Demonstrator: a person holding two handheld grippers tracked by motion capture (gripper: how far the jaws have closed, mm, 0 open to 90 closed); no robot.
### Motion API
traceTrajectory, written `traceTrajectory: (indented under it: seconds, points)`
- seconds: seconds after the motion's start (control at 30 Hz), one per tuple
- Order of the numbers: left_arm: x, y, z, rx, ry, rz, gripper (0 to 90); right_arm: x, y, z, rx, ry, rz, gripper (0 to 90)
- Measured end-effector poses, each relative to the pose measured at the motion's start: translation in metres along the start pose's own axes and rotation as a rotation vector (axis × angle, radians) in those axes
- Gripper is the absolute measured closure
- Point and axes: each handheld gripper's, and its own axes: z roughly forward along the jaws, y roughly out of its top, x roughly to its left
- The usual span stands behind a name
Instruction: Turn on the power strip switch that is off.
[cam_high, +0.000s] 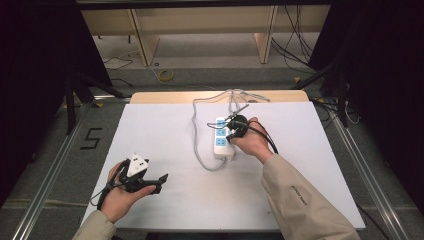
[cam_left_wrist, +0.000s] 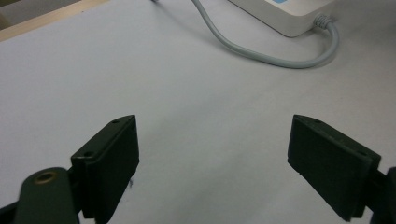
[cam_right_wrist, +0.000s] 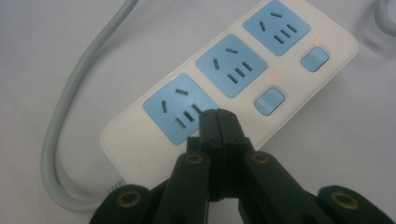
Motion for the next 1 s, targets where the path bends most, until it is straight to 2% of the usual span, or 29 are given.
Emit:
traceTrajectory:
  seconds: [1.0]
  points:
    - [-0.0003, 0.0002, -0.0003, -0.001, 0.001, 0.002, 16.1, 0.0025, 0.0017, 0.0022, 0.035, -0.013, 0.009, 90.0]
